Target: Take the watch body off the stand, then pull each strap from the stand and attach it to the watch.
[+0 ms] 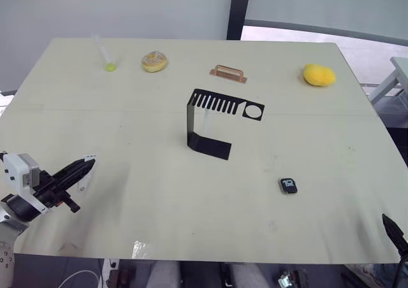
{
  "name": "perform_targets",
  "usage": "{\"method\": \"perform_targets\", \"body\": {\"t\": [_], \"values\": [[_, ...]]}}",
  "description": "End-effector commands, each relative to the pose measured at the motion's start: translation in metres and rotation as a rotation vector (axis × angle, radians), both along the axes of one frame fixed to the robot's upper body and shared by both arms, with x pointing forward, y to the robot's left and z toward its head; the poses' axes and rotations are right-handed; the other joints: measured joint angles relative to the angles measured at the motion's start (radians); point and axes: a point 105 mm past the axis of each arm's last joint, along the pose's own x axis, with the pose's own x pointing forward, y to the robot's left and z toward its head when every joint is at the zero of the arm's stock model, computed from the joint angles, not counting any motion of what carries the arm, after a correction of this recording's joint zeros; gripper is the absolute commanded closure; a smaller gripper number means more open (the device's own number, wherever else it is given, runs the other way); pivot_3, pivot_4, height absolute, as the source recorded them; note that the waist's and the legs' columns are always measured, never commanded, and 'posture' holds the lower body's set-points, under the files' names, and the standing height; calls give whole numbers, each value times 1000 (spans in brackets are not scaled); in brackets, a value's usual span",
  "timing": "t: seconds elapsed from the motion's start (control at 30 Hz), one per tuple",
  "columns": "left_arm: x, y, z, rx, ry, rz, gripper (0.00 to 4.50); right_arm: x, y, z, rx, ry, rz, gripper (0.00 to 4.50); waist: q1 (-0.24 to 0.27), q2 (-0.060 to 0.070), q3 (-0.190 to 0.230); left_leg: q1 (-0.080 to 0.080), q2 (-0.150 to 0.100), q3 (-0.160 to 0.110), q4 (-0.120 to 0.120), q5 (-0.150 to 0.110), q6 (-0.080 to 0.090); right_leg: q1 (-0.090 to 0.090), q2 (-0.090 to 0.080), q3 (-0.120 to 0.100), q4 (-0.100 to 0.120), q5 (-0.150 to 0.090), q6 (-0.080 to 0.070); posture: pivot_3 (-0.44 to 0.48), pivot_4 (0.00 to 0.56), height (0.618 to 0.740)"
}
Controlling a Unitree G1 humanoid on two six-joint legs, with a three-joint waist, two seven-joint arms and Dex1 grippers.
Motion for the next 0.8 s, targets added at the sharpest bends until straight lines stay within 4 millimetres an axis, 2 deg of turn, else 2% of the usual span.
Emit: {"method": "perform_targets", "body": {"t": [0.03, 0.1, 0.2, 0.27, 0.37, 0.57, 0.7, 0.8], "values": [[5, -19, 18, 12, -61, -86, 4500, 6, 11, 14, -6, -75, 45, 55, -2, 1, 0, 0, 0, 0, 0, 0, 0, 0, 0, 0, 0, 0, 0, 0, 150, 740], [10, -35, 23, 18, -76, -161, 4500, 15, 21, 19, 19, -112, 66, 55, -2, 1, -1, 0, 0, 0, 0, 0, 0, 0, 0, 0, 0, 0, 0, 0, 150, 740], [13, -92, 33, 106, -102, -467, 4500, 37, 62, 31, 64, -159, 158, 55, 3, 2, -1, 0, 0, 0, 0, 1, 0, 0, 0, 0, 2, 0, 1, 0, 150, 740], [12, -116, 37, 138, -112, -607, 4500, 44, 82, 34, 93, -158, 186, 55, 3, 4, -2, -1, 0, 0, 2, 3, -2, -2, 0, -1, 5, 1, 1, 0, 150, 740], [5, -151, 33, 250, -107, -872, 4500, 52, 115, 34, 124, -113, 208, 55, 4, 5, -3, -1, -1, 0, 1, 3, -3, -2, 2, 0, 6, 0, 1, 0, 150, 740], [3, -192, 28, 349, -76, -1137, 4500, 60, 156, 26, 174, -20, 249, 55, 0, 5, -3, -2, 0, 1, 4, 6, -7, -3, 5, 2, 10, 1, 1, 0, 150, 740], [4, -204, 18, 409, -50, -1187, 4500, 61, 166, 9, 185, 66, 242, 55, 2, 4, -2, -2, 0, 1, 5, 6, -7, -3, 6, 2, 10, 0, 2, 0, 150, 740], [1, -210, 15, 407, -47, -1208, 4500, 67, 165, 0, 166, 90, 228, 55, 2, 4, -2, -3, 0, 1, 8, 6, -7, -4, 6, 2, 10, 0, 2, 0, 150, 740]]}}
